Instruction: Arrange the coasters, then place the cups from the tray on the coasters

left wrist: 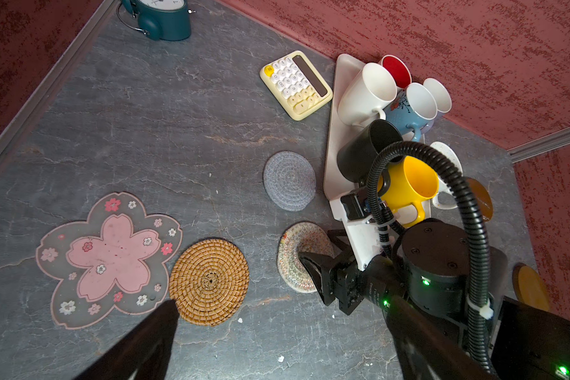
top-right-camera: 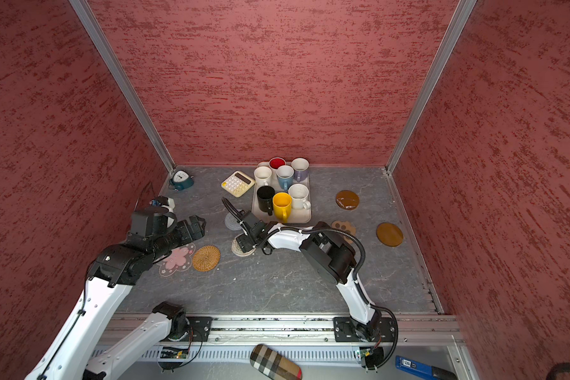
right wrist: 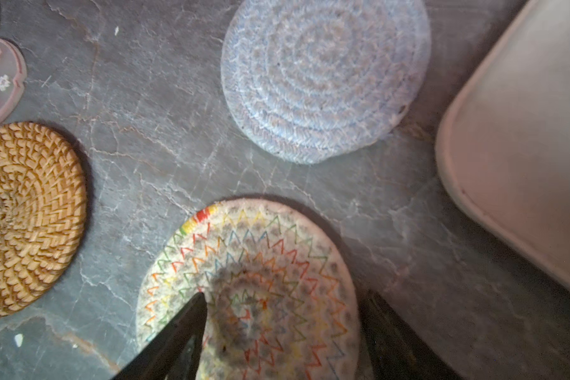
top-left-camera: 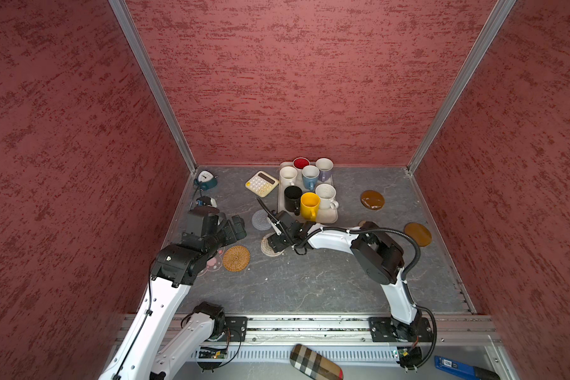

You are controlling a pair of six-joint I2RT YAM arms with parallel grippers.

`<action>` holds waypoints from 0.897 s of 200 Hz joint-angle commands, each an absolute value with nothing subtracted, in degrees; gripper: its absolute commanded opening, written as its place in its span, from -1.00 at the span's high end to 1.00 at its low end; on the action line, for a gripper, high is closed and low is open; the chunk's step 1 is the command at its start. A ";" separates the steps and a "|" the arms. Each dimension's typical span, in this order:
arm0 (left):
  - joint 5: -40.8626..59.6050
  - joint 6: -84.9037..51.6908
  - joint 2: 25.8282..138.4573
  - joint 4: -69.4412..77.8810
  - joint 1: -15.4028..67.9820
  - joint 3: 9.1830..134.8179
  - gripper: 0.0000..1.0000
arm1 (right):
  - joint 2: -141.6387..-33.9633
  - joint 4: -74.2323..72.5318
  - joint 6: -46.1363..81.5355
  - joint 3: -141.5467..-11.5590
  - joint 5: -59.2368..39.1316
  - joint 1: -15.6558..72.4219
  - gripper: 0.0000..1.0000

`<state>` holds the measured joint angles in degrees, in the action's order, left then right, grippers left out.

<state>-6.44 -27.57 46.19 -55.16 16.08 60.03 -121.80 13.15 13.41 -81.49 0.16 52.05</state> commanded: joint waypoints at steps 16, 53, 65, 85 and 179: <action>-6.33 -27.64 47.84 -51.77 15.73 58.62 -0.99 | -118.77 16.79 12.57 -75.70 4.57 52.30 -0.50; -5.76 -28.45 49.44 -48.93 15.57 56.84 -0.99 | -113.82 16.86 12.22 -69.93 7.61 52.29 -0.50; -5.47 -28.73 49.96 -48.14 15.64 56.34 -0.99 | -112.41 16.71 12.22 -68.74 8.13 52.34 -0.50; -5.06 -28.99 50.95 -47.17 15.47 55.94 -0.99 | -110.49 17.39 12.22 -67.46 8.36 52.29 -0.50; -2.68 -26.39 58.75 -40.22 15.58 52.93 -0.99 | -101.84 18.02 13.22 -57.16 11.80 52.29 -0.50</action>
<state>-4.21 -27.81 56.82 -44.01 15.77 53.45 -103.74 15.73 13.17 -58.98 9.65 52.07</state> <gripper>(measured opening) 0.996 0.749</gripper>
